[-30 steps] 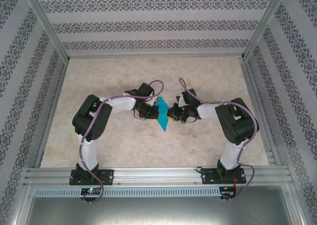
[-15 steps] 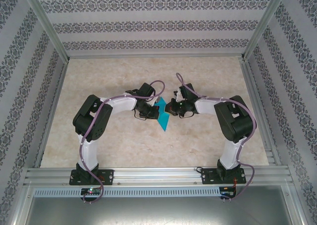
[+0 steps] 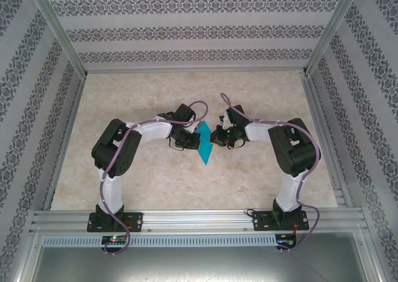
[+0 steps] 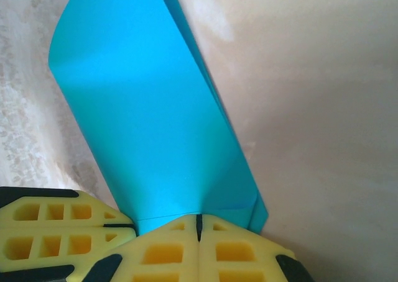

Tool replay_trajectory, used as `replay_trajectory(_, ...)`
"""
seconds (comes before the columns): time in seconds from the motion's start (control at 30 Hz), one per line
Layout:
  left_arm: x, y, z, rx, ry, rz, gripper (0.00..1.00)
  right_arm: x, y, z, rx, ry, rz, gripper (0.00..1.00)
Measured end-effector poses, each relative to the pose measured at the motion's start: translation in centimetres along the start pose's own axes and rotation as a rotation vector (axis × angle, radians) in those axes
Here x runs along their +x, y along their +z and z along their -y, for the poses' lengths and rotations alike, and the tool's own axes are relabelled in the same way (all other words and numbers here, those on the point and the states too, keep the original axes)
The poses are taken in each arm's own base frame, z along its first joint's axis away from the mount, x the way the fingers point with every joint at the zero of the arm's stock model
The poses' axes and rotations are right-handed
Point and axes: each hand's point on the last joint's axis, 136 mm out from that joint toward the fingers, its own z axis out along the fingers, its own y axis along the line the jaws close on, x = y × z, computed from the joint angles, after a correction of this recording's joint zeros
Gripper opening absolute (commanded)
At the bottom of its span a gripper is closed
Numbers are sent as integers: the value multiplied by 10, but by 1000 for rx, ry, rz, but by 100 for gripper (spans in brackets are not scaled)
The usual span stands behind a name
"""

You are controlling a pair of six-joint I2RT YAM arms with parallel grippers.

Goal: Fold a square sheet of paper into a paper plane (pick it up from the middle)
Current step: Third fold the triangle at the center of the table.

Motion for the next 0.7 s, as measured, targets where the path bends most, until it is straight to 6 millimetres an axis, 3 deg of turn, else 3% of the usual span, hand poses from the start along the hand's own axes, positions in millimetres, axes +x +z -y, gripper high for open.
replay_trajectory(0.57,-2,0,0,-3,5,3,0,-20,-22,19,52,30,77,0)
replay_trajectory(0.7,-2,0,0,-3,5,2,0,-15,-35,6,48,-1,102,0)
